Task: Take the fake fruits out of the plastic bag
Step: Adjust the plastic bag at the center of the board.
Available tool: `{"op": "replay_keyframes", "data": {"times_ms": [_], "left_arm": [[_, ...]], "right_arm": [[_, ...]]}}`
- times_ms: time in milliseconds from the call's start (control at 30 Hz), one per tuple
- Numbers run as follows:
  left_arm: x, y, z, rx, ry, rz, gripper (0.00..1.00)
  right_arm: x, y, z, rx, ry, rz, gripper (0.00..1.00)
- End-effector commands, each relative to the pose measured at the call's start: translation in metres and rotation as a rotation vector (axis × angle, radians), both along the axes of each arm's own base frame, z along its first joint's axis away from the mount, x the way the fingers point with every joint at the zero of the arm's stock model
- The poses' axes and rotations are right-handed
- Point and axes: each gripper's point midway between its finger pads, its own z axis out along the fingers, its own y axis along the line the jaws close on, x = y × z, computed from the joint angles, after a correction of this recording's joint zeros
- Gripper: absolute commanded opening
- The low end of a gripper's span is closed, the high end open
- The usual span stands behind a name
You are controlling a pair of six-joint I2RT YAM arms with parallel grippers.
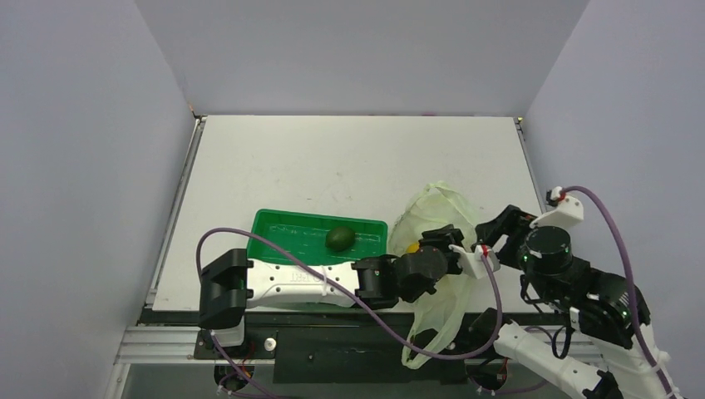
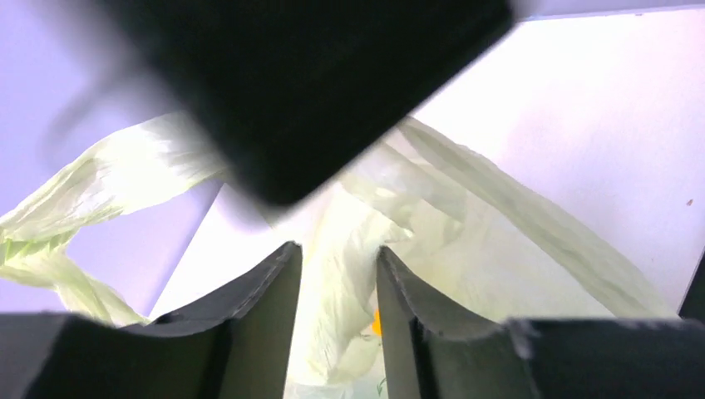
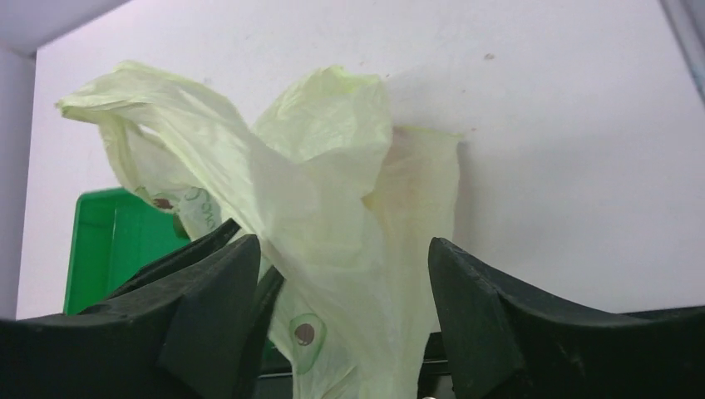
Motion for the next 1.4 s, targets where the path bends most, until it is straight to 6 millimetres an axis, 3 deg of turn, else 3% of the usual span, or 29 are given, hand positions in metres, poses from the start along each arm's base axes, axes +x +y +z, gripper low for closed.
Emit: {"op": "replay_keyframes", "data": {"times_ms": [0, 133, 200, 267, 300, 367, 400, 433, 467, 567, 733, 800, 833, 867, 900, 1000, 1133, 1167, 1267, 1333, 1367], "left_arm": [[0.043, 0.018, -0.007, 0.039, 0.053, 0.133, 0.31], [0.051, 0.02, -0.009, 0.02, 0.162, 0.095, 0.12], [0.055, 0.023, -0.008, -0.013, 0.221, 0.084, 0.01], [0.062, 0.027, -0.006, -0.057, 0.302, 0.073, 0.0], [0.06, 0.027, -0.008, -0.061, 0.348, 0.044, 0.0], [0.08, 0.037, -0.012, -0.092, 0.44, 0.071, 0.0], [0.081, 0.033, -0.004, -0.13, 0.489, 0.052, 0.0], [0.092, 0.04, -0.011, -0.126, 0.533, 0.078, 0.0], [0.09, 0.033, -0.003, -0.174, 0.599, 0.049, 0.0], [0.109, 0.032, -0.004, -0.25, 0.748, 0.039, 0.0], [0.124, 0.024, 0.008, -0.364, 0.888, 0.025, 0.0], [0.128, 0.019, 0.007, -0.372, 0.923, 0.02, 0.0], [0.129, 0.017, 0.016, -0.383, 0.921, 0.009, 0.0], [0.129, 0.016, 0.01, -0.365, 0.937, 0.017, 0.0], [0.129, 0.013, 0.019, -0.374, 0.933, 0.003, 0.0], [0.13, 0.014, 0.018, -0.368, 0.95, 0.016, 0.0], [0.141, 0.023, 0.032, -0.397, 0.929, 0.048, 0.0], [0.144, 0.025, 0.034, -0.404, 0.925, 0.055, 0.0], [0.163, 0.042, 0.046, -0.439, 0.913, 0.094, 0.0], [0.177, 0.057, 0.05, -0.447, 0.909, 0.133, 0.0], [0.185, 0.067, 0.05, -0.449, 0.911, 0.159, 0.0]], "right_arm": [[-0.023, -0.064, 0.02, 0.013, -0.1, -0.232, 0.73], [-0.036, -0.098, 0.028, -0.001, -0.147, -0.34, 0.77], [-0.037, -0.104, 0.029, 0.002, -0.161, -0.347, 0.78], [-0.035, -0.1, 0.026, 0.007, -0.151, -0.319, 0.78], [-0.033, -0.096, 0.023, 0.023, -0.141, -0.312, 0.78], [-0.027, -0.08, 0.014, 0.042, -0.123, -0.236, 0.79], [-0.025, -0.062, 0.015, 0.094, -0.124, -0.152, 0.81], [-0.022, -0.049, 0.006, 0.075, -0.108, -0.098, 0.83], [-0.021, -0.029, 0.007, 0.115, -0.099, -0.018, 0.83], [-0.021, 0.013, -0.005, 0.139, -0.038, 0.105, 0.84], [-0.014, 0.054, -0.027, 0.164, 0.022, 0.162, 0.88], [-0.012, 0.074, -0.027, 0.196, 0.031, 0.198, 0.89], [-0.009, 0.085, -0.026, 0.207, 0.035, 0.214, 0.89], [-0.007, 0.089, -0.025, 0.206, 0.036, 0.216, 0.89], [-0.002, 0.093, -0.028, 0.184, 0.042, 0.197, 0.89], [0.012, 0.094, -0.041, 0.129, 0.061, 0.135, 0.9], [0.031, 0.089, -0.09, 0.076, 0.187, 0.039, 0.9], [0.032, 0.085, -0.102, 0.054, 0.202, 0.018, 0.88], [0.041, 0.072, -0.109, 0.038, 0.141, -0.031, 0.78], [0.046, 0.066, -0.106, 0.043, 0.092, -0.036, 0.64], [0.047, 0.064, -0.105, 0.031, 0.075, -0.028, 0.48]]}}
